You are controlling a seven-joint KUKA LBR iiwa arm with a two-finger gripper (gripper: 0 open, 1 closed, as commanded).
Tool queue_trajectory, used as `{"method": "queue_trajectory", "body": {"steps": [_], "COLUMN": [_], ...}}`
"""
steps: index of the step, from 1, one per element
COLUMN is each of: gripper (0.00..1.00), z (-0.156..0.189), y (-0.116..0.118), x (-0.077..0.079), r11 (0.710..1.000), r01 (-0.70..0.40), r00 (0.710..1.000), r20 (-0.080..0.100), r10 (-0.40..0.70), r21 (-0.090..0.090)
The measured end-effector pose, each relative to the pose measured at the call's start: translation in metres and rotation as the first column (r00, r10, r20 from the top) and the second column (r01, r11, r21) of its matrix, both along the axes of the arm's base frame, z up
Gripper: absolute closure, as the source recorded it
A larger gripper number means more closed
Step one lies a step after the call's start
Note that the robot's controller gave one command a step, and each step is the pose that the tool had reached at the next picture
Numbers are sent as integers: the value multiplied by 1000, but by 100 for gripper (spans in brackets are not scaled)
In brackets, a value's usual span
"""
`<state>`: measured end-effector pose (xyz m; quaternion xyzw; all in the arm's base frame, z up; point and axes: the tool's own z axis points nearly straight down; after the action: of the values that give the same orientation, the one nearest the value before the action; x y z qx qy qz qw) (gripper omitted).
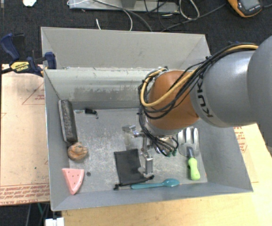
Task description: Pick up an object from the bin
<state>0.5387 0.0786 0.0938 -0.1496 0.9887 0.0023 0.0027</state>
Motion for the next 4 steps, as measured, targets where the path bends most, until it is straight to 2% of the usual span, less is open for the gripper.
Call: {"method": "queue_trajectory", "body": {"steps": [1,2,3,4], "gripper": [0,0,0,100], "z": [-3,-16,-23,-23], "y": [3,1,9,4], "x": [-5,1,-2,1], "r11": [1000,1000,1000,981], "r01": [-4,-29,-8,-192], "r00": [1000,1000,1000,981], "r20": [-3,2,0,4], "r10": [4,29,8,192], "r21": [1,2,3,2]}}
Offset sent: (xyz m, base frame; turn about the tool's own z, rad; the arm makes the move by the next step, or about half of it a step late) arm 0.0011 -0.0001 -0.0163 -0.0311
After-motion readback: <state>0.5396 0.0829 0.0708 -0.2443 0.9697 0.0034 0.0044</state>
